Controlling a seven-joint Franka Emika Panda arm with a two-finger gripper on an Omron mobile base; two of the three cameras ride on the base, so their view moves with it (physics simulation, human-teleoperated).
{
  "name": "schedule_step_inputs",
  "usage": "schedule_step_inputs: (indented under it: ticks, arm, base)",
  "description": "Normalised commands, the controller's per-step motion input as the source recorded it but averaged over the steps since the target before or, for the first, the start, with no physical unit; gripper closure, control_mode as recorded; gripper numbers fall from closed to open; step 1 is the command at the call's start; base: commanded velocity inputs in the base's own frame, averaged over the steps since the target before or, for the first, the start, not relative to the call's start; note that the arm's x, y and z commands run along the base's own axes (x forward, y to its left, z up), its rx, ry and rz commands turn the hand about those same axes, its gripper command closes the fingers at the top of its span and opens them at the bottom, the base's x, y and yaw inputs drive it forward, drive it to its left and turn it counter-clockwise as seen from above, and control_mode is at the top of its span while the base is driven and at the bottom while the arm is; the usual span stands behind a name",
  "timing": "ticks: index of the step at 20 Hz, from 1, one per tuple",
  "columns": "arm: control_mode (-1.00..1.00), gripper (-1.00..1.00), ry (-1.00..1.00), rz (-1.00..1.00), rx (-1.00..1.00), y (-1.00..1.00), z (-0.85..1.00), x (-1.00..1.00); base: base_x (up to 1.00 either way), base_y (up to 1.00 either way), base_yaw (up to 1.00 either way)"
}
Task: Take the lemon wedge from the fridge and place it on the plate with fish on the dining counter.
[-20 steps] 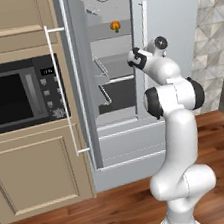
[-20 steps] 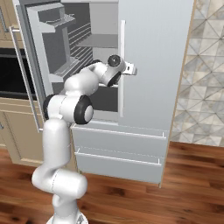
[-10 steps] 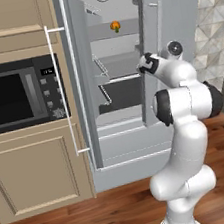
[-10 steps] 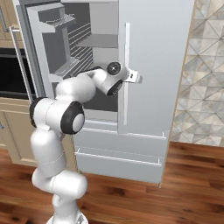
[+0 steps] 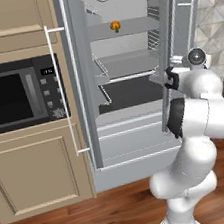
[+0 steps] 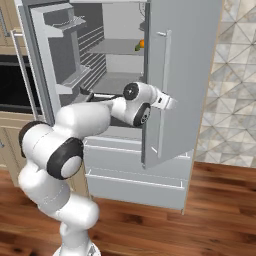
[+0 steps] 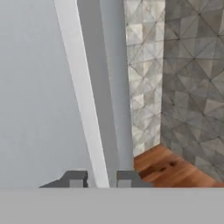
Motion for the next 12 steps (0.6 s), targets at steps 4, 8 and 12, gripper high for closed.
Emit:
schedule_step_inputs:
  ticks: [4, 8, 12]
  arm:
    - [-1.00, -1.00, -0.01, -0.21, 0.07, -0.02, 1.00, -1.00]
    - [-1.00, -1.00, 0.00, -0.07, 0.04, 0.58, 1.00, -1.00]
    - [-1.00, -1.00, 0.03, 0.08, 0.00, 1.00, 0.66, -1.00]
  base:
    - [0.00, 0.00, 0.00]
    - [0.00, 0.00, 0.00]
    - [0.00, 0.00, 0.00]
